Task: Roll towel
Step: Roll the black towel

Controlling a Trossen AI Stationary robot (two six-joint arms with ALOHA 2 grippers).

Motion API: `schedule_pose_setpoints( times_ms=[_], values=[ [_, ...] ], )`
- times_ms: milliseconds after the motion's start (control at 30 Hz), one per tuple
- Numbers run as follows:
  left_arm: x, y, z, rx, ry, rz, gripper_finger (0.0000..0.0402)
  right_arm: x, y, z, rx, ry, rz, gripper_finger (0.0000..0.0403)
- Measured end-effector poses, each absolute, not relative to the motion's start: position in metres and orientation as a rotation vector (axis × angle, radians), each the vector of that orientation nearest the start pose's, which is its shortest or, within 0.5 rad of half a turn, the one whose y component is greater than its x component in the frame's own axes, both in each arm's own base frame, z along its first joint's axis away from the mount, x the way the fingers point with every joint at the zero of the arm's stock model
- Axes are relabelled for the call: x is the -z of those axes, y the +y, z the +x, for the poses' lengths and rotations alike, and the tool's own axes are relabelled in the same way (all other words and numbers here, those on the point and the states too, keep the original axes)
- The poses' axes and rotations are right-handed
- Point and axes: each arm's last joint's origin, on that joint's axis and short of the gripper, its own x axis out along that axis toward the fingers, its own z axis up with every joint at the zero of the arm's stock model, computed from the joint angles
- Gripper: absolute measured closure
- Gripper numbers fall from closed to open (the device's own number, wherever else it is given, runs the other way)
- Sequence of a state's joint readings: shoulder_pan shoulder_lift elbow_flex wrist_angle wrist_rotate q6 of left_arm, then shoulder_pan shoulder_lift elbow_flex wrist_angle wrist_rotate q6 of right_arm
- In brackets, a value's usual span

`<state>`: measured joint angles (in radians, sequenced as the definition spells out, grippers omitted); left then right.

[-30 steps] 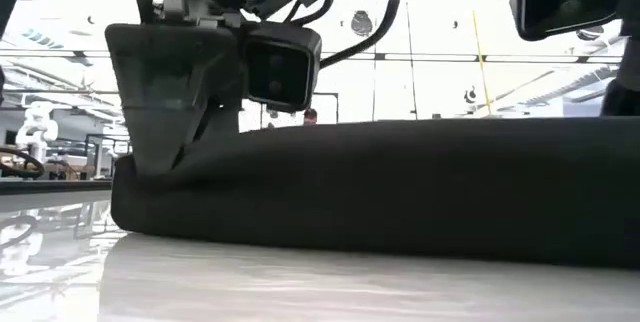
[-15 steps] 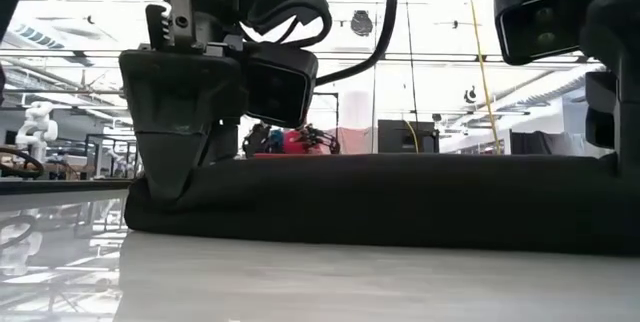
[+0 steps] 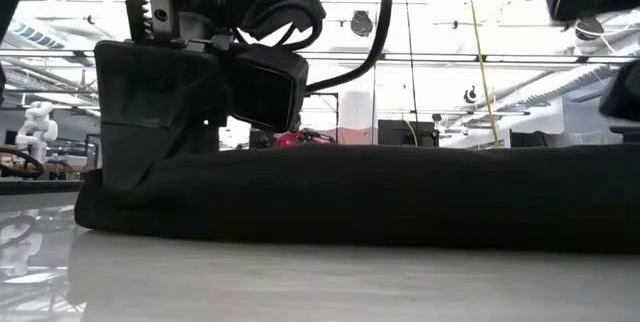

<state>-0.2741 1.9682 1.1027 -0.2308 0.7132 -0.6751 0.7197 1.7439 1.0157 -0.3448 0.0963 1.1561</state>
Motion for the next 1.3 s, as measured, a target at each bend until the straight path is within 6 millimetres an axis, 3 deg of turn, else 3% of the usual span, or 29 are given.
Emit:
schedule_pose_setpoints(
  times_ms=[133, 333, 500, 733, 867, 1067, 1300],
  values=[
    [-0.12, -0.118, 0.35, 0.487, 1.37, -0.801, 0.0384, -0.176, 0.224, 0.24, 0.003, 1.073, 0.441, 0.024],
    [-0.121, -0.113, 0.354, 0.49, 1.336, -0.808, 0.0384, -0.187, 0.251, 0.225, -0.2, 0.843, 0.046, 0.0238],
    [-0.122, -0.108, 0.356, 0.486, 1.327, -0.819, 0.0384, -0.172, 0.255, 0.225, -0.118, 0.776, -0.124, 0.0223],
    [-0.122, -0.105, 0.357, 0.493, 1.324, -0.827, 0.0384, -0.147, 0.255, 0.233, -0.046, 0.807, -0.155, 0.0161],
    [-0.123, -0.102, 0.358, 0.504, 1.319, -0.834, 0.0384, -0.134, 0.255, 0.232, -0.007, 0.841, -0.152, 0.0155],
    [-0.124, -0.099, 0.36, 0.522, 1.304, -0.846, 0.0384, -0.118, 0.253, 0.236, 0.027, 0.876, -0.154, 0.0208],
    [-0.124, -0.099, 0.36, 0.547, 1.312, -0.862, 0.0384, -0.119, 0.25, 0.239, 0.092, 0.872, -0.043, 0.0349]
  ],
)
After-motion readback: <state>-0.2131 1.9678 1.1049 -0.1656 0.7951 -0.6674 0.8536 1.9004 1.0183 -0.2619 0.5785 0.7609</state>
